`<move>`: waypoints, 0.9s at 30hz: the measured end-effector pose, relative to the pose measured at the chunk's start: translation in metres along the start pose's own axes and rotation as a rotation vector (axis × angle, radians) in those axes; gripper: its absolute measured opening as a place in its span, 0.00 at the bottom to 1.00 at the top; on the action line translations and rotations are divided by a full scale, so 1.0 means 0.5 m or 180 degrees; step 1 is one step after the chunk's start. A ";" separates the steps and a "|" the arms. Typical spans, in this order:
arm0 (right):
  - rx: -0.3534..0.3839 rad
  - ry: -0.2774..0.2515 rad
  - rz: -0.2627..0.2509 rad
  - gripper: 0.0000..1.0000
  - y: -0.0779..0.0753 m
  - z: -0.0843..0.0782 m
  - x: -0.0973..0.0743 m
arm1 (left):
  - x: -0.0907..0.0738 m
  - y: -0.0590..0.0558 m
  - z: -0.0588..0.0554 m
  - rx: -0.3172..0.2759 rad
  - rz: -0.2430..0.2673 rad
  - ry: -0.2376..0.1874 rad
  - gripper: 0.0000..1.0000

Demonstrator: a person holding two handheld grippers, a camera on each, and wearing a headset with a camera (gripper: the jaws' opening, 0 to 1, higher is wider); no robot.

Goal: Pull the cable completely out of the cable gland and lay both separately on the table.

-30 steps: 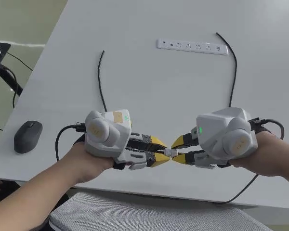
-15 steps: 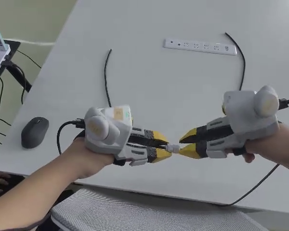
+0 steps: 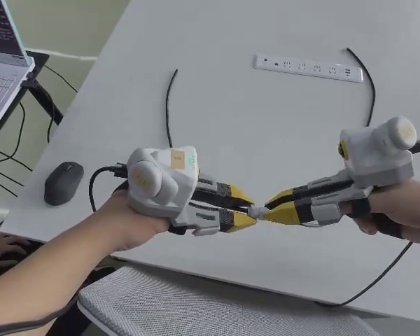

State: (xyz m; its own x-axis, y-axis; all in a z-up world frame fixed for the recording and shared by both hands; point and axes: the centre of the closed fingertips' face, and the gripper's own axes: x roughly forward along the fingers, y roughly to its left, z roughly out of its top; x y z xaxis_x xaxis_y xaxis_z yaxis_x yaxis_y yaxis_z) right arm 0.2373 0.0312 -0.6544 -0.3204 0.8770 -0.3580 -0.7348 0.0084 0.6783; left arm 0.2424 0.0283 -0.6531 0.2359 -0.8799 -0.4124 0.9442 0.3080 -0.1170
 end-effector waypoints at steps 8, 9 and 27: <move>0.0186 -0.0051 0.0183 0.09 0.005 -0.006 0.000 | 0.008 -0.001 0.001 0.0009 0.0020 0.0041 0.15; 0.0184 -0.0048 0.0199 0.09 0.006 -0.007 -0.001 | 0.009 -0.001 0.001 0.0000 0.0017 0.0045 0.15; -0.0355 0.0013 0.0031 0.07 0.002 -0.006 -0.011 | 0.022 -0.003 -0.005 -0.0172 0.0000 0.0091 0.15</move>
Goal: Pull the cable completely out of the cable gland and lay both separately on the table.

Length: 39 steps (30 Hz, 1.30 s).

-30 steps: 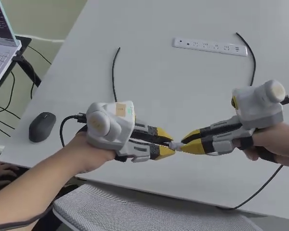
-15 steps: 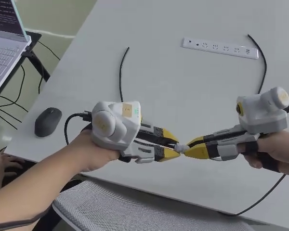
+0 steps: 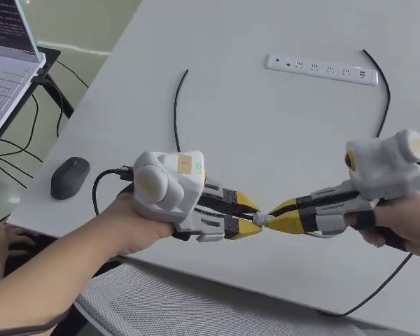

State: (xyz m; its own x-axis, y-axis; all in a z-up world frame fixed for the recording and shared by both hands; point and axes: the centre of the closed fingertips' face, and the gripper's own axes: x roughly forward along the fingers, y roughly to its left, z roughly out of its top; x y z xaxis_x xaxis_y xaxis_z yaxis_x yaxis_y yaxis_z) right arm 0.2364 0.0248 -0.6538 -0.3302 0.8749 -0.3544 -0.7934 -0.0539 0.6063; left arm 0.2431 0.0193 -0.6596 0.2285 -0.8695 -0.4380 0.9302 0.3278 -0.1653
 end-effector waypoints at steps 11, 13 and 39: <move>-0.0937 0.0295 -0.0370 0.06 0.008 -0.015 0.004 | 0.001 -0.008 -0.007 -0.0276 -0.0169 -0.0008 0.15; -0.1158 0.0379 -0.0495 0.06 0.009 -0.017 0.004 | 0.001 -0.014 -0.007 -0.0421 -0.0217 -0.0011 0.15; -0.2640 0.0852 -0.1506 0.07 -0.004 -0.025 0.002 | 0.004 -0.011 -0.005 -0.0852 -0.0283 -0.0033 0.15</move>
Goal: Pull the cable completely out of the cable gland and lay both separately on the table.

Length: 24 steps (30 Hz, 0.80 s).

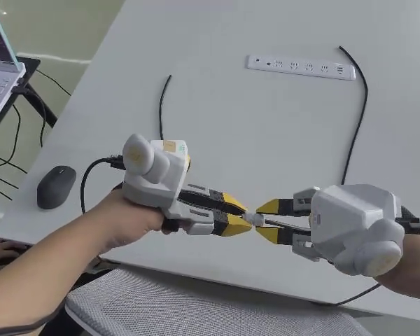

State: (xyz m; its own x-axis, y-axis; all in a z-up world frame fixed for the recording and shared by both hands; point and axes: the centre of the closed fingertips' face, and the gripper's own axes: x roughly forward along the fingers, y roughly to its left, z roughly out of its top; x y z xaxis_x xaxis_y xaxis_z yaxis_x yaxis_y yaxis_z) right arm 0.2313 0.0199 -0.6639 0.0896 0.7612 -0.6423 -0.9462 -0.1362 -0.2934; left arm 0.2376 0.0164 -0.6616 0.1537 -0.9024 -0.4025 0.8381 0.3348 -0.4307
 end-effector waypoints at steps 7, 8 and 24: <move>0.0062 -0.0006 0.0032 0.08 0.002 -0.002 0.002 | 0.002 -0.001 -0.003 0.0064 0.0002 0.0040 0.15; 0.0070 -0.0009 0.0040 0.08 0.003 -0.002 0.002 | 0.003 -0.003 -0.004 0.0077 -0.0001 0.0043 0.15; 0.1715 -0.0487 0.0473 0.22 -0.028 -0.004 -0.021 | -0.002 -0.006 0.001 0.0645 0.0085 0.0041 0.15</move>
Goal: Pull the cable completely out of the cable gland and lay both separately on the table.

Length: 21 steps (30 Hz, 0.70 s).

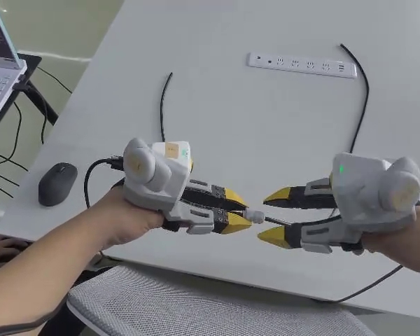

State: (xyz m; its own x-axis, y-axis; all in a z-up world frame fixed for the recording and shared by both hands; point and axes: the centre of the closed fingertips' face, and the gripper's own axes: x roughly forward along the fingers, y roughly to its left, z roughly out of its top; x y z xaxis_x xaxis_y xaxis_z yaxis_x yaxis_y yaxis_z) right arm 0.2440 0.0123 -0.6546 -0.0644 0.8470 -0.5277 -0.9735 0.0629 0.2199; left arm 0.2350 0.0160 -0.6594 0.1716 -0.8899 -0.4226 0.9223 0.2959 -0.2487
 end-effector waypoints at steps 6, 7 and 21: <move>0.1004 -0.0177 0.0523 0.17 0.006 0.010 -0.008 | 0.000 -0.004 0.003 0.0109 -0.0006 -0.0001 0.15; 0.1220 -0.0153 0.0646 0.17 0.011 0.004 -0.005 | 0.000 -0.005 0.003 0.0123 -0.0009 0.0007 0.15; 0.1683 -0.0235 0.1141 0.15 0.042 -0.010 0.009 | 0.000 -0.007 0.003 0.0170 -0.0006 0.0012 0.15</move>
State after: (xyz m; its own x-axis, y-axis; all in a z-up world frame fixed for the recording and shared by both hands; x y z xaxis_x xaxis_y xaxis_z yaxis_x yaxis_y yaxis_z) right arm 0.2224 0.0147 -0.6563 -0.3320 0.8967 -0.2927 -0.6535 0.0050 0.7569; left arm 0.2323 0.0146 -0.6571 0.1686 -0.8891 -0.4255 0.9397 0.2753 -0.2028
